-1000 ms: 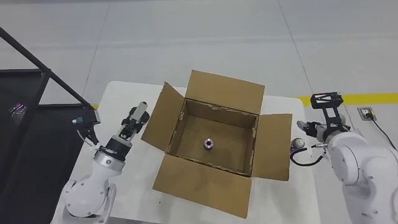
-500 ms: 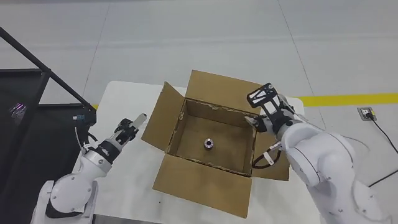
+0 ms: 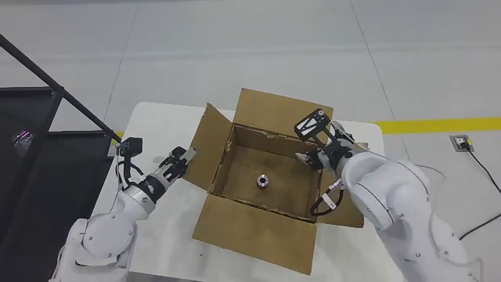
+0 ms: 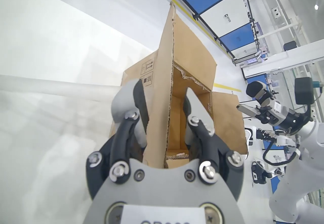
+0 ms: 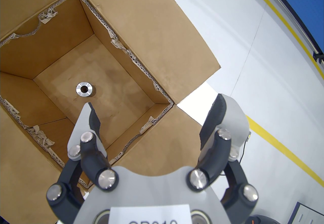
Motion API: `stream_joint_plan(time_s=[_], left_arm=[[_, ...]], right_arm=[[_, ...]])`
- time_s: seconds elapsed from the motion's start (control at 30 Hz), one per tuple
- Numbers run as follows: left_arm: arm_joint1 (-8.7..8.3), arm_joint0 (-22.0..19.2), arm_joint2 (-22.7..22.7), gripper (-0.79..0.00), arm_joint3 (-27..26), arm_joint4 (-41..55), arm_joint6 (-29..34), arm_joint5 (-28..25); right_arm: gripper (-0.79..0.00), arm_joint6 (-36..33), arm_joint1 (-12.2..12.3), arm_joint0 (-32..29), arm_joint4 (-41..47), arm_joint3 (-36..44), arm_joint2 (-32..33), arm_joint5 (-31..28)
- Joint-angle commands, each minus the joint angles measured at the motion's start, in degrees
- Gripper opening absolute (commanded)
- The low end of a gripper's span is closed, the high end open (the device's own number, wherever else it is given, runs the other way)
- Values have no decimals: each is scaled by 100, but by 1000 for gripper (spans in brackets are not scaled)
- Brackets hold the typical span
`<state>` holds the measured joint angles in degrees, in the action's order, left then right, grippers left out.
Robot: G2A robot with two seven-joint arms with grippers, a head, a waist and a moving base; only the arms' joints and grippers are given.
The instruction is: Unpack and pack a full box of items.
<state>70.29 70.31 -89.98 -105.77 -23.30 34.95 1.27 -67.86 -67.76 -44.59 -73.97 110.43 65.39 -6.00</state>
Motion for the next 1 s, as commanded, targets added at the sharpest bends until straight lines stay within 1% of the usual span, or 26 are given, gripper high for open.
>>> stream_joint_plan(time_s=[0.0, 0.23, 0.33, 0.4, 0.67, 0.97], left_arm=[[-6, -17, 13, -785, 12, -20, -8, 79], [-31, 50, -71, -785, -87, 70, -74, 163], [-50, 131, -165, -785, -140, 104, -75, 134], [-64, 184, -233, -785, -159, 116, -75, 108], [-112, 355, -486, -785, -110, 166, -145, 63], [-164, 561, -816, -785, -81, 370, -188, -37]], right_arm=[[0, 0, 0, 0, 0, 0, 0, 0], [0, 0, 0, 0, 0, 0, 0, 0], [0, 209, -5, -62, -39, -78, -76, -132], [0, 240, -28, 20, -21, -198, -200, -217], [0, 219, -215, 702, 313, -892, -899, -485], [0, 368, -571, 1559, 663, -1847, -1872, -469]])
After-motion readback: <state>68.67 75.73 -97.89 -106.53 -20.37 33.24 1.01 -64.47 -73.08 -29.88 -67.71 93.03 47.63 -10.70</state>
